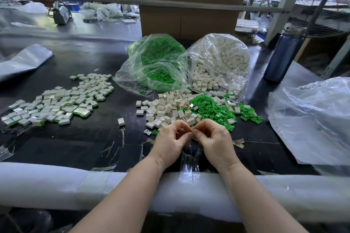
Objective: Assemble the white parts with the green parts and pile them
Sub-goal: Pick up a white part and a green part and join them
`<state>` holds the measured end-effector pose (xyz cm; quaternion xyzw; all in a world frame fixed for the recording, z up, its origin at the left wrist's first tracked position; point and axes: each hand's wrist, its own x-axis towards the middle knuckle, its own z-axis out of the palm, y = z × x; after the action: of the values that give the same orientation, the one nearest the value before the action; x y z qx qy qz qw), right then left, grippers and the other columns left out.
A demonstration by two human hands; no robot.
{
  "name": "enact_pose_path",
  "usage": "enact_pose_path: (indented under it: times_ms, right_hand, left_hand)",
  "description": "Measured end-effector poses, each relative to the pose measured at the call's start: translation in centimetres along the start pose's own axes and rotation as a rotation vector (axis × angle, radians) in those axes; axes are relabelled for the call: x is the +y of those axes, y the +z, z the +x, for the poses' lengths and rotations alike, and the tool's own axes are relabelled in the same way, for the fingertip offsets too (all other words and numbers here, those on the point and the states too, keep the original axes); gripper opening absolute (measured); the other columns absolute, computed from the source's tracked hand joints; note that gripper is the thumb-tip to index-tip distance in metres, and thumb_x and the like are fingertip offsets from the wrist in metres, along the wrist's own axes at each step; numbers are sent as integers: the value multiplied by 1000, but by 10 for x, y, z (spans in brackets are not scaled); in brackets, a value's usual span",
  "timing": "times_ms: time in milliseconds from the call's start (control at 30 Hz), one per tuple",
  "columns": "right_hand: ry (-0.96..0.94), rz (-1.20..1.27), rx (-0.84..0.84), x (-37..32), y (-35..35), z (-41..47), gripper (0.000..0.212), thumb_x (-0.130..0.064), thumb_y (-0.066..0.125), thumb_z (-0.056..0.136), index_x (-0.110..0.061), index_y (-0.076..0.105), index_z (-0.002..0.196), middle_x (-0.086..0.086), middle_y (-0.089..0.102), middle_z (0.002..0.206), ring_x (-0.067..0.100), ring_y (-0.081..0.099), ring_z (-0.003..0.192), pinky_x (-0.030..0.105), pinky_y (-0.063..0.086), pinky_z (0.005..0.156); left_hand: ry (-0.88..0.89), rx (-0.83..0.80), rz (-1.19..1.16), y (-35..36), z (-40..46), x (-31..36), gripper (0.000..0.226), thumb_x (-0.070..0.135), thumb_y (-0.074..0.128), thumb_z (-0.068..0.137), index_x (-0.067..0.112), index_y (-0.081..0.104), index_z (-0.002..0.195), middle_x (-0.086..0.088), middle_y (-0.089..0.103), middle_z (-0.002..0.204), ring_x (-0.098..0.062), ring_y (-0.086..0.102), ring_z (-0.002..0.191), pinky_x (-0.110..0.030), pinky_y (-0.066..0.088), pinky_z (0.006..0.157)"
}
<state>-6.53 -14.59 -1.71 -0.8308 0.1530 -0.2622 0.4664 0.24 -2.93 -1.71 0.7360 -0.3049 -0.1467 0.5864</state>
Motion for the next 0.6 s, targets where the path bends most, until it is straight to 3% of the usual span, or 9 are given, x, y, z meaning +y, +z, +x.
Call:
enact_pose_path:
  times_ms: [233,600]
  right_hand:
    - [1,0,3,-1,0,-1,18,-5,66,82,-17,63,69,-11,57,59,-1,52,58,11,42,57]
    - [20,-3,3,-1,-2,-2,16,-6,66,83,-16,64,70,-10,60,61,0,55,58,16,47,59]
  left_hand:
    - [7,13,10,0,1,0,22,7,62,86,25,57,76,4,59,68,-6,57,62,-16,49,63]
    - [-2,31,-10,0,1,-2,21,7,66,84,26,63,77,4,63,72,-10,60,69,-24,53,73]
